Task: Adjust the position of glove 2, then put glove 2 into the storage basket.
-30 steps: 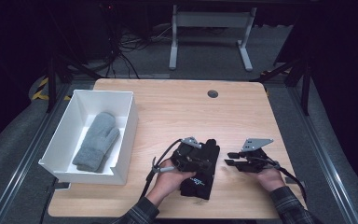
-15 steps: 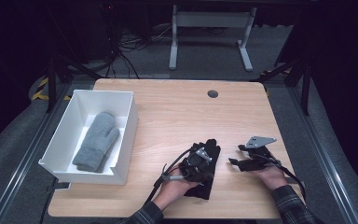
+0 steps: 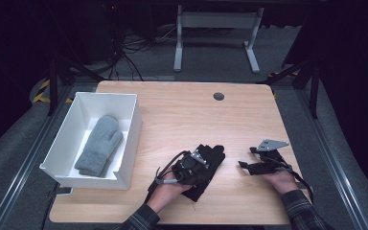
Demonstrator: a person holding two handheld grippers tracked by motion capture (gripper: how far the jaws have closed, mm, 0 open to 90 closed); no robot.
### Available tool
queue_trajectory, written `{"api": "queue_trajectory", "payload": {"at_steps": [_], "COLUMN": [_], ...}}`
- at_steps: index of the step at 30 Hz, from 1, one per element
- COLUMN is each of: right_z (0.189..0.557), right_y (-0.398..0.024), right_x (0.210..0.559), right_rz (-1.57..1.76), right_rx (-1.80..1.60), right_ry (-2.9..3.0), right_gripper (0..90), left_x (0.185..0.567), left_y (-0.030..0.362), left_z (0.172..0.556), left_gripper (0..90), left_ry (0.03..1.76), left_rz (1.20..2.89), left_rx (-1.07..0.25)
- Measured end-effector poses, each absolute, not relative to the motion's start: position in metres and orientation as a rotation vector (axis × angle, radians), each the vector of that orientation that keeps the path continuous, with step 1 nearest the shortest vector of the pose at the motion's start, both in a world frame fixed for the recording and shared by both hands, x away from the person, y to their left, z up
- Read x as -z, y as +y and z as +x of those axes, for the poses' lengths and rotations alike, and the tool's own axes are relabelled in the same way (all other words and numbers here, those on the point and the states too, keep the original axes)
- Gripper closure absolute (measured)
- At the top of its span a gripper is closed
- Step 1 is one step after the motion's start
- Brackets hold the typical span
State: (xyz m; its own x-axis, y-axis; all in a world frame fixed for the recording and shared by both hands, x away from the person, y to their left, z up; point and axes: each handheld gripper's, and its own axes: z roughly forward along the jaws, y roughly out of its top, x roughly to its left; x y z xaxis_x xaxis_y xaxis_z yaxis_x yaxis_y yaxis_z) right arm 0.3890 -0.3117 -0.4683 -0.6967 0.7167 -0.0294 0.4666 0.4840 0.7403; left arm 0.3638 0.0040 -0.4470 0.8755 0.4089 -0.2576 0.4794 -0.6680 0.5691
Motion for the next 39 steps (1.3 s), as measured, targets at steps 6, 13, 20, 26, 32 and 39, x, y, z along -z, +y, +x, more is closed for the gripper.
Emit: {"api": "queue_trajectory", "payload": {"at_steps": [6,13,20,26,32,39], "right_z": [0.389,0.39,0.39,0.39,0.39,0.39], "right_y": [-0.312,-0.312,-0.312,-0.312,-0.312,-0.312], "right_x": [0.468,0.469,0.469,0.469,0.469,0.469], "right_rz": [0.995,0.998,0.998,0.999,0.999,0.999], "right_rx": [-1.045,-1.043,-1.042,-1.041,-1.041,-1.041], "right_ry": [2.4,2.4,2.401,2.401,2.401,2.401], "right_gripper": [21.0,19.3,18.9,18.7,18.7,18.7], "left_x": [0.444,0.43,0.418,0.422,0.431,0.444], "left_y": [0.02,0.043,0.048,0.032,0.019,0.012], "left_z": [0.366,0.374,0.385,0.392,0.395,0.398], "left_gripper": [90.0,89.9,60.7,32.3,19.0,16.9], "left_ry": [0.681,0.709,0.72,0.688,0.656,0.681], "left_rz": [2.414,2.36,2.297,2.331,2.384,2.437], "left_rx": [0.057,0.026,-0.042,-0.085,-0.137,-0.17]}}
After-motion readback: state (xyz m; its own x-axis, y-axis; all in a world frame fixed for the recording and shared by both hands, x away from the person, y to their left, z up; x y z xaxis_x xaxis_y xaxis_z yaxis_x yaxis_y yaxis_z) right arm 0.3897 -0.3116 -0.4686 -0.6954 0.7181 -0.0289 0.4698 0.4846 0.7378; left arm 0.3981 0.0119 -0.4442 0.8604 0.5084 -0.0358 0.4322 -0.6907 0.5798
